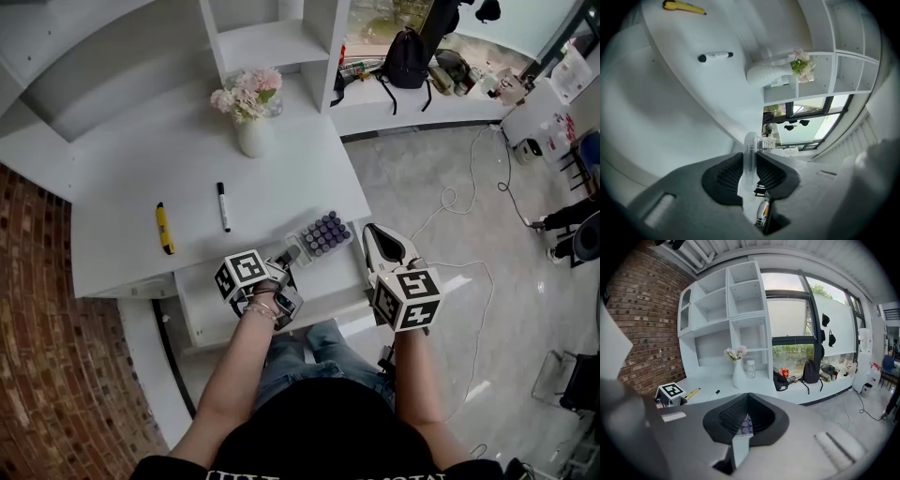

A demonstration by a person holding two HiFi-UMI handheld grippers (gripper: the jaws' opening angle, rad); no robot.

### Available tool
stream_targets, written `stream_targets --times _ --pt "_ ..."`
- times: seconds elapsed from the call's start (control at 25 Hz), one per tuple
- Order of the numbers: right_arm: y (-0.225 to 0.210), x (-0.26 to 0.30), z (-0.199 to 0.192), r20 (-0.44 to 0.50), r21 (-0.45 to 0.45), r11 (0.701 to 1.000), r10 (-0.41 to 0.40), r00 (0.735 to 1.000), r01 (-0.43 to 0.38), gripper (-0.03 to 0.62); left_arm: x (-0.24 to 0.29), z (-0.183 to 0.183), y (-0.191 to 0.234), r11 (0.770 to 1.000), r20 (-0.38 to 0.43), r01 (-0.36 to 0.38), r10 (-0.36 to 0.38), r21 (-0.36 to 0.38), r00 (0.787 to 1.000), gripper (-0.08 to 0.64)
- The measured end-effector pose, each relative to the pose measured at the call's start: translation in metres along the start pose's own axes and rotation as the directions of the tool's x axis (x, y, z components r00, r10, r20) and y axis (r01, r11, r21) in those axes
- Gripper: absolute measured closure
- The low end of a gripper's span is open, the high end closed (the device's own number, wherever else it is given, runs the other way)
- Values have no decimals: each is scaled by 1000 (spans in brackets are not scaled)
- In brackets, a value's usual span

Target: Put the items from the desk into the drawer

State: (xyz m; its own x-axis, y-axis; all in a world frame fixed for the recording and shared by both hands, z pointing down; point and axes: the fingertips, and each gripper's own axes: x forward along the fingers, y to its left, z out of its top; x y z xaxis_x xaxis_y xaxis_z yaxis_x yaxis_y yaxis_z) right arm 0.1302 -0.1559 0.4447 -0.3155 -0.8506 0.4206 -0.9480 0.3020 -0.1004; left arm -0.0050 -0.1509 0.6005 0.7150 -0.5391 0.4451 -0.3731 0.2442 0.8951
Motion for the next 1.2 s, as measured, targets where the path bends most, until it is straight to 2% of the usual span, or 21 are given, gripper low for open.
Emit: stream_targets --times 0.2,0.44,0.6,0.76,1.0,1.12,1.2 --pt "-3 2 -17 -40 21 1000 0 999 1 583 12 -23 30 997 -52 -64 62 -43 997 476" --pt "-15 1 -32 -83 32 999 -13 996 15 583 25 -42 72 978 -97 -173 162 -113 982 474" --pt "-24 -1 -38 -106 33 999 -20 994 23 583 36 -50 90 957 -87 -224 211 -184 974 474" --pt "-37 -4 -46 -128 37 999 -31 991 36 583 49 -54 103 926 -40 -270 269 -265 962 474" --pt "-49 -4 -53 -153 25 999 -20 988 24 583 65 -58 115 882 58 -247 294 -402 954 472" --pt "-54 -3 -54 -161 20 1000 -14 987 17 583 70 -63 118 868 62 -241 295 -434 953 474" --pt "-58 -2 -53 -165 25 1000 -12 986 17 583 75 -70 118 863 36 -247 292 -440 956 476"
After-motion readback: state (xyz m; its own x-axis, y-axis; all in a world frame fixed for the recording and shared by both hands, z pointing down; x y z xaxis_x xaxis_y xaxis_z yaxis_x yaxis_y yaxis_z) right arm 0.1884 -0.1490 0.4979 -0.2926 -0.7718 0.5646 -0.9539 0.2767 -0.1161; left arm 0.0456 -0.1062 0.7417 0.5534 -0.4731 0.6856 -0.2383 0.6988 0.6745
